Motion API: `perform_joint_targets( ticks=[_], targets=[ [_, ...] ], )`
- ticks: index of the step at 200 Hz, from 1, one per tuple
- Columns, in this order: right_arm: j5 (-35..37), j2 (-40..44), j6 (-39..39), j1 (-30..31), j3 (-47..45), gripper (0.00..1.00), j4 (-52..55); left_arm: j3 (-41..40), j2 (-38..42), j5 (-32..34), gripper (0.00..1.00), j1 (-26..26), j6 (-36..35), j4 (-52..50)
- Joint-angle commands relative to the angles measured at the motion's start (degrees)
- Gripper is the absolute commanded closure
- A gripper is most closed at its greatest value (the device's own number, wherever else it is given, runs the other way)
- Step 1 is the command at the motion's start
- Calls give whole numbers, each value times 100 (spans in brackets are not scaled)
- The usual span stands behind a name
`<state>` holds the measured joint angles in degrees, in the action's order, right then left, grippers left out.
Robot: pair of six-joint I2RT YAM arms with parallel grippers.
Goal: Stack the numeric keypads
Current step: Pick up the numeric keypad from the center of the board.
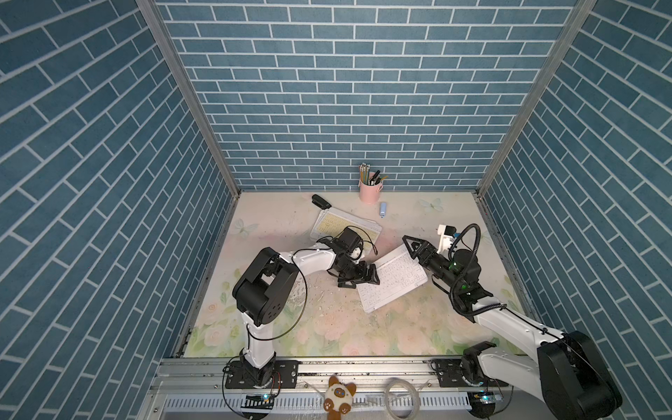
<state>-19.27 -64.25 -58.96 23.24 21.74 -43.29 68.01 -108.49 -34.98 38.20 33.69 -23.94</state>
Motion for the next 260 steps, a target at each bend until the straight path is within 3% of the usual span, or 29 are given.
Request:
perform_joint_targets(
  ticks=[1,71,119,143,193,260],
  targets=[
    [-556,-47,-1162,364,-257,15,312,63,-199,-105,1,127,-135,873],
    [316,62,-1698,644,-335,15,333,59,-173,-106,1,127,-150,863],
    [879,359,-1921,874,101,15,1415,55,-163,-112,0,127,-167,856],
    [870,398,-1866,893,325,15,2039,55,-162,-114,0,127,-169,852],
    [553,85,-1892,892,420,17,2328,46,-149,-118,0,125,-189,848],
    [-130,-184,-938,892,1135,25,3746,-9,-93,-123,0,100,-214,848]
  ],
)
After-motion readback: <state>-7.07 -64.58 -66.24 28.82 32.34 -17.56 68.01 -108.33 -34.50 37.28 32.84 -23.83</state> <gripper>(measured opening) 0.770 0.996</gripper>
